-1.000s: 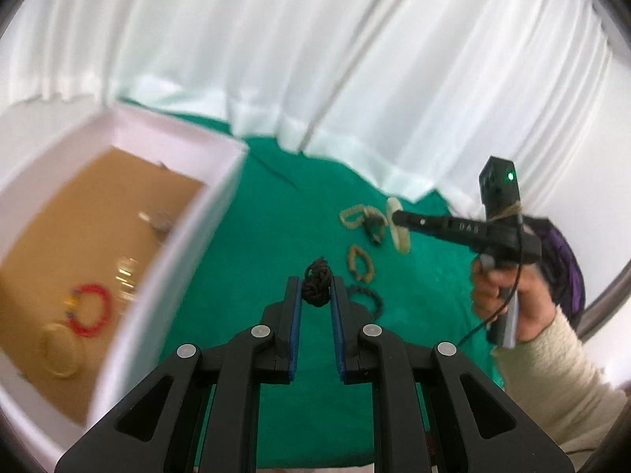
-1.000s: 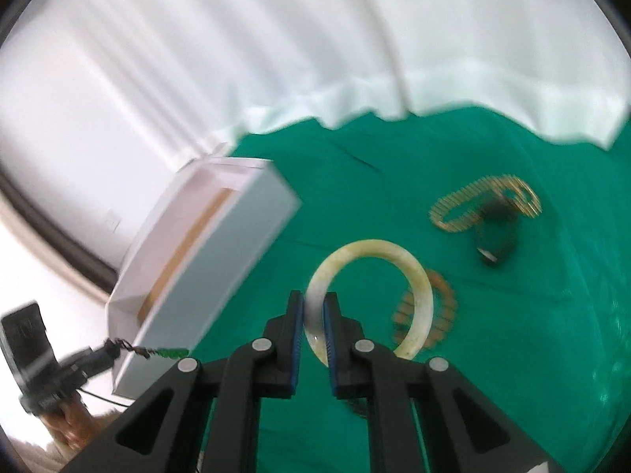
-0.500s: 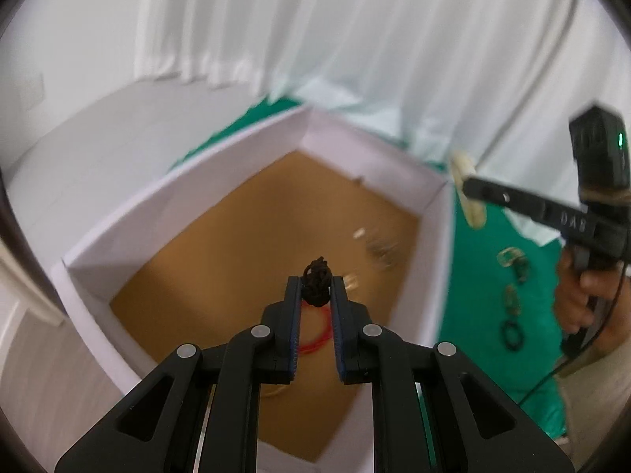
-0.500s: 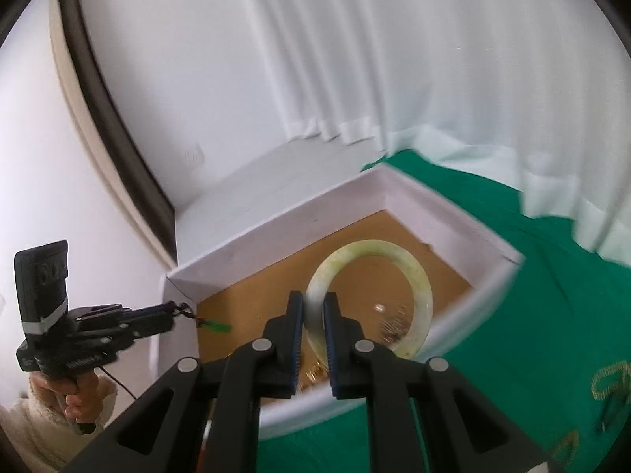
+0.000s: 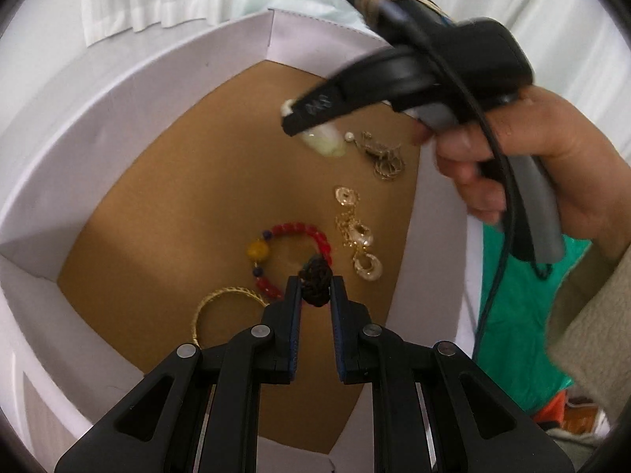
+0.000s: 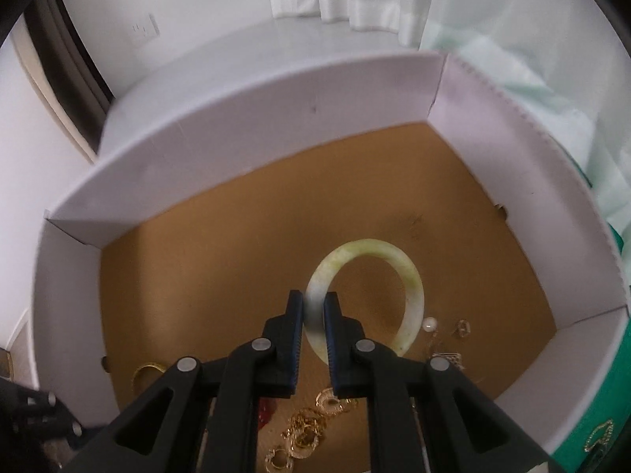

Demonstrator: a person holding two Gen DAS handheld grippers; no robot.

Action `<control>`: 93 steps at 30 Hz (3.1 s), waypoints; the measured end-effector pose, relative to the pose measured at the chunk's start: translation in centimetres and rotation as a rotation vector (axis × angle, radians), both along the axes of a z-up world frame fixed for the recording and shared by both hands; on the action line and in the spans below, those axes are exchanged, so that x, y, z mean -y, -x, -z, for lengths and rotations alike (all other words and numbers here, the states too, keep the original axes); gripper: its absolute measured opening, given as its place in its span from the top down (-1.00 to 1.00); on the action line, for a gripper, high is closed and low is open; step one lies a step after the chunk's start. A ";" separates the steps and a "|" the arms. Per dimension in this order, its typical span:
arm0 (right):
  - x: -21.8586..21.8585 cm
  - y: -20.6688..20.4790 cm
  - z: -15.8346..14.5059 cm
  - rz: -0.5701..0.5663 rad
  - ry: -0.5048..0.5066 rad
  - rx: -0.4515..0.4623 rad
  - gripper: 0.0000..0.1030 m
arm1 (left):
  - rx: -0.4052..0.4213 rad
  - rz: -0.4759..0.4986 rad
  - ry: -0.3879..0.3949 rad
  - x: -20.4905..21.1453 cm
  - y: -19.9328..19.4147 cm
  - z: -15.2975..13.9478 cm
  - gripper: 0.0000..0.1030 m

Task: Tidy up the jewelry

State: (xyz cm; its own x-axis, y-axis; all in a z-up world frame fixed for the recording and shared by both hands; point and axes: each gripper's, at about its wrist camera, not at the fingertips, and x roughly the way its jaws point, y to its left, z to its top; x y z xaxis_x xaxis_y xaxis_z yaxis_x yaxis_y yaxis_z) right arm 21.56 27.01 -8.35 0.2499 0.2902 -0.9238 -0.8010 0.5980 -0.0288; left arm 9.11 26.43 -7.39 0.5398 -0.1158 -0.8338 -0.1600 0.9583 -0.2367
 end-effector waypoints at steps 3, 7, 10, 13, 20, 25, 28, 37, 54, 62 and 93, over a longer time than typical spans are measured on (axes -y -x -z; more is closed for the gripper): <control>-0.2 0.4 -0.9 0.011 -0.028 0.006 0.26 | 0.015 -0.027 -0.036 -0.1 0.2 -0.4 0.62; 1.5 1.5 -3.0 0.038 -0.120 0.004 0.21 | 0.039 -0.055 -0.042 0.3 1.4 -0.8 -0.04; 4.6 3.4 -5.1 0.064 -0.204 0.043 0.19 | 0.096 -0.064 -0.048 1.0 2.5 -1.9 -0.25; 9.0 5.9 -6.6 0.090 -0.257 0.100 -0.09 | 0.158 -0.062 -0.071 2.5 3.6 -3.3 -0.44; 21.6 11.7 -7.8 0.213 -0.287 0.253 -0.23 | 0.284 0.049 -0.043 8.9 5.3 -6.3 -0.59; 31.0 16.2 -7.1 0.353 -0.224 0.371 -0.23 | 0.313 0.183 -0.009 15.4 5.4 -6.7 -0.71; 35.8 18.5 -5.9 0.443 -0.209 0.390 -0.23 | 0.294 0.245 -0.015 18.9 5.0 -5.5 -0.71; 44.5 23.7 -2.5 0.676 -0.166 0.405 -0.56 | 0.222 0.295 -0.058 24.7 4.7 -1.8 -0.72; 47.9 25.6 -0.4 0.773 -0.148 0.383 -0.56 | 0.191 0.305 -0.110 27.6 4.9 -0.4 -0.75; 47.7 25.8 -0.3 0.770 -0.143 0.388 -0.56 | 0.162 0.309 -0.117 28.0 4.7 0.4 -0.75; 48.8 25.7 -0.2 0.788 -0.170 0.400 -0.56 | 0.102 0.298 -0.118 28.2 2.8 1.8 -0.80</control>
State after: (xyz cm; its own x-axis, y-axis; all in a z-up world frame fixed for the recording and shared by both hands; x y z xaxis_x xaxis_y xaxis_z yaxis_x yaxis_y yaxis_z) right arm -4.14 -21.75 -8.11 0.7281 0.0236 -0.6851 -0.1058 0.9913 -0.0782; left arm 6.28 -1.81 -9.17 0.5783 -0.1868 -0.7941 0.1501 0.9812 -0.1215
